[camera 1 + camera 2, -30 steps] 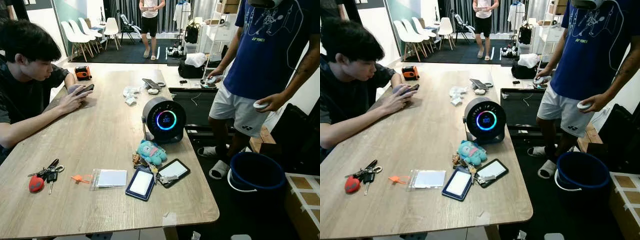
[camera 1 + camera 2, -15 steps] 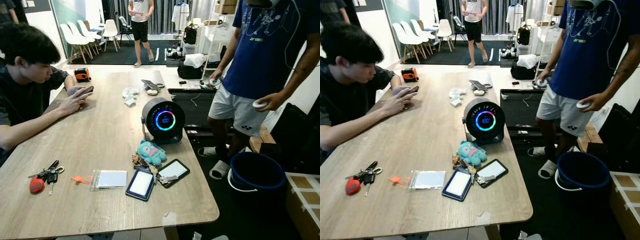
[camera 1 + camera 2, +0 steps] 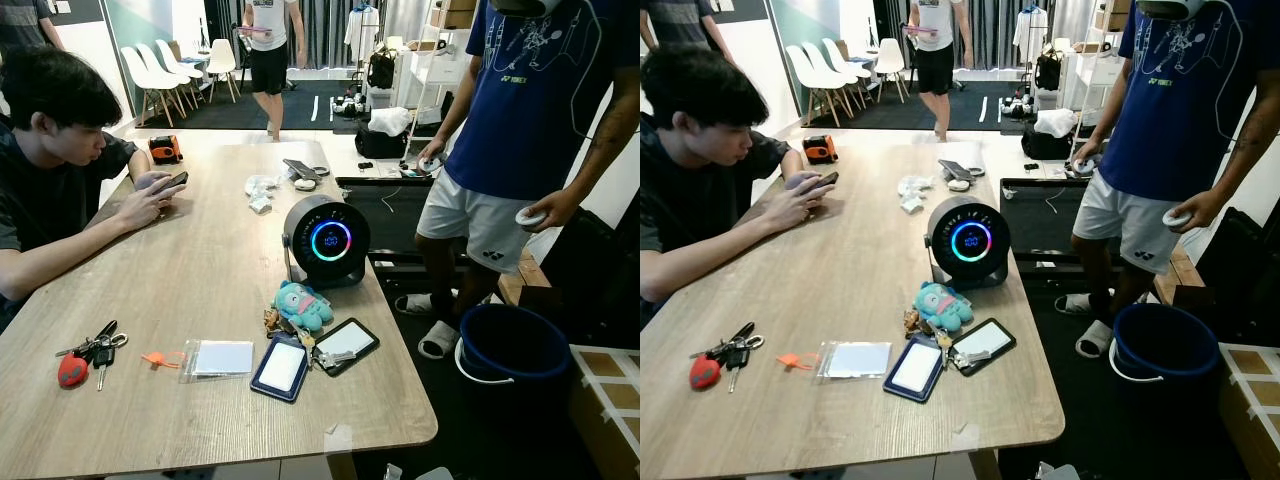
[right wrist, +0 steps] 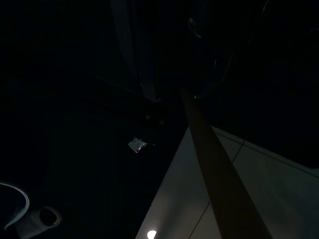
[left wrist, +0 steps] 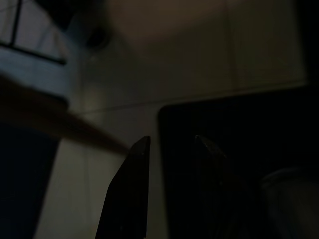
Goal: Hang keys on a hook
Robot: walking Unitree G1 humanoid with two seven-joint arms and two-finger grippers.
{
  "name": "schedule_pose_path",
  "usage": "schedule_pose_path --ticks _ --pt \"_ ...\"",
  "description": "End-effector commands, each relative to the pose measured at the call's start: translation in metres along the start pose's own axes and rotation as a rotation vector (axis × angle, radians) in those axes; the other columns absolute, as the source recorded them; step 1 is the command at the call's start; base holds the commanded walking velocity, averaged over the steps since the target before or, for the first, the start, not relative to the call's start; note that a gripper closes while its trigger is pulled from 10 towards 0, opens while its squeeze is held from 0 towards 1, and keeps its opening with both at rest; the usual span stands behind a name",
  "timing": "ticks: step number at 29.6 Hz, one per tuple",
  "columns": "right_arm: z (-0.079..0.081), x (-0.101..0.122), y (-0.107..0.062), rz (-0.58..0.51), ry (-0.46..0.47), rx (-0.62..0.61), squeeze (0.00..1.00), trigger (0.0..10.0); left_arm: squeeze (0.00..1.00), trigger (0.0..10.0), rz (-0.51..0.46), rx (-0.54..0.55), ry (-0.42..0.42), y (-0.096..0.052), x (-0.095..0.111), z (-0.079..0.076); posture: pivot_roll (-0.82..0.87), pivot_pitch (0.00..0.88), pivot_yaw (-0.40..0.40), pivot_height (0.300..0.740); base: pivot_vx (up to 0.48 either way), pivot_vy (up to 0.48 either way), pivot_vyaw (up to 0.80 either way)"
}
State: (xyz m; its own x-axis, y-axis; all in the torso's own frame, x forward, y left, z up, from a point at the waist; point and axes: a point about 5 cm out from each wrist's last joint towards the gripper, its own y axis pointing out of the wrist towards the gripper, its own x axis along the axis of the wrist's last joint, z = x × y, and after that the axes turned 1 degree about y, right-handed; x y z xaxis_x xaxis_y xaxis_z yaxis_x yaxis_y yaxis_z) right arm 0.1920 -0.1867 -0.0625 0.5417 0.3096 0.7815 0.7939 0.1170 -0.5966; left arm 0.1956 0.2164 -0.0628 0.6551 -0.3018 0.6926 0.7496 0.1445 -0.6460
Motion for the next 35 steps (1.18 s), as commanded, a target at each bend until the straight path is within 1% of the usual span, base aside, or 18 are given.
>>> schedule_pose_path --ticks 1,3,4,7,9,10,11,12,13,16,17,21,22,23,26,29,30,35 --pt "0.001 -0.005 -0.003 0.013 0.012 -0.001 0.00 10.0 0.00 10.0 0.071 0.028 0.060 -0.003 -0.014 0.008 0.01 0.072 0.044 0.740 0.000 0.000 0.00" --pt "0.002 -0.006 -0.003 0.014 0.015 -0.002 0.00 10.0 0.00 10.0 0.102 0.054 0.094 -0.005 -0.021 0.014 0.01 0.073 0.047 0.740 0.000 0.000 0.00" --pt "0.002 -0.006 -0.003 0.014 0.015 -0.002 0.00 10.0 0.00 10.0 0.102 0.054 0.094 -0.005 -0.021 0.014 0.01 0.073 0.047 0.740 0.000 0.000 0.00" --pt "0.002 -0.006 -0.003 0.014 0.020 -0.004 0.00 10.0 0.00 10.0 0.162 0.102 0.120 -0.008 -0.032 0.024 0.01 0.076 0.050 0.740 0.000 0.000 0.00" --pt "0.002 -0.006 -0.003 0.014 0.021 -0.004 0.00 10.0 0.00 10.0 0.172 0.117 0.120 -0.009 -0.034 0.026 0.01 0.076 0.050 0.740 0.000 0.000 0.00" --pt "0.003 -0.006 -0.003 0.014 0.021 -0.004 0.00 10.0 0.00 10.0 0.209 0.155 0.124 -0.009 -0.036 0.031 0.01 0.076 0.049 0.740 0.000 0.000 0.00" --pt "0.003 -0.007 -0.003 0.015 0.023 -0.005 0.00 10.0 0.00 10.0 0.237 0.219 0.098 -0.009 -0.037 0.039 0.01 0.076 0.049 0.740 0.000 0.000 0.00" --pt "0.003 -0.007 -0.003 0.016 0.025 -0.005 0.00 10.0 0.00 10.0 0.274 0.314 0.042 -0.009 -0.037 0.050 0.01 0.078 0.049 0.740 0.000 0.000 0.00" --pt "0.003 -0.007 -0.003 0.016 0.026 -0.005 0.00 10.0 0.00 10.0 0.300 0.408 0.007 -0.010 -0.036 0.062 0.01 0.077 0.049 0.740 0.000 0.000 0.00" --pt "0.003 -0.007 -0.003 0.016 0.026 -0.004 0.00 10.0 0.00 10.0 0.334 0.600 -0.064 -0.012 -0.030 0.088 0.01 0.078 0.049 0.740 0.000 0.000 0.00" --pt "0.003 -0.007 -0.003 0.016 0.026 -0.004 0.00 10.0 0.00 10.0 0.334 0.600 -0.064 -0.012 -0.030 0.088 0.01 0.078 0.049 0.740 0.000 0.000 0.00" --pt "0.003 -0.006 -0.003 0.014 0.029 -0.006 0.00 10.0 0.00 10.0 0.331 0.783 -0.084 -0.016 -0.020 0.114 0.01 0.078 0.053 0.740 0.000 0.000 0.00" --pt "0.003 -0.006 -0.003 0.014 0.029 -0.006 0.00 10.0 0.00 10.0 0.331 0.783 -0.084 -0.016 -0.020 0.114 0.01 0.078 0.053 0.740 0.000 0.000 0.00" --pt "0.003 -0.006 -0.003 0.014 0.031 -0.008 0.00 10.0 0.00 10.0 0.332 0.884 -0.070 -0.020 -0.015 0.126 0.01 0.078 0.053 0.740 0.000 0.000 0.00" --pt "0.003 -0.006 -0.003 0.014 0.031 -0.008 0.00 10.0 0.00 10.0 0.335 0.917 -0.066 -0.021 -0.014 0.129 0.01 0.077 0.053 0.740 0.000 0.000 0.00" --pt "0.003 -0.006 -0.003 0.012 0.032 -0.009 0.00 10.0 0.00 10.0 0.361 0.990 -0.062 -0.026 -0.015 0.139 0.00 0.077 0.055 0.740 0.000 0.000 0.00" --pt "0.003 -0.006 -0.003 0.012 0.033 -0.011 0.00 10.0 0.00 10.0 0.383 1.025 -0.068 -0.029 -0.018 0.144 0.00 0.077 0.056 0.740 0.000 0.000 0.00" --pt "0.003 -0.006 -0.003 0.012 0.033 -0.011 0.00 10.0 0.00 10.0 0.407 1.047 -0.062 -0.033 -0.022 0.148 0.00 0.077 0.055 0.740 0.000 0.000 0.00"
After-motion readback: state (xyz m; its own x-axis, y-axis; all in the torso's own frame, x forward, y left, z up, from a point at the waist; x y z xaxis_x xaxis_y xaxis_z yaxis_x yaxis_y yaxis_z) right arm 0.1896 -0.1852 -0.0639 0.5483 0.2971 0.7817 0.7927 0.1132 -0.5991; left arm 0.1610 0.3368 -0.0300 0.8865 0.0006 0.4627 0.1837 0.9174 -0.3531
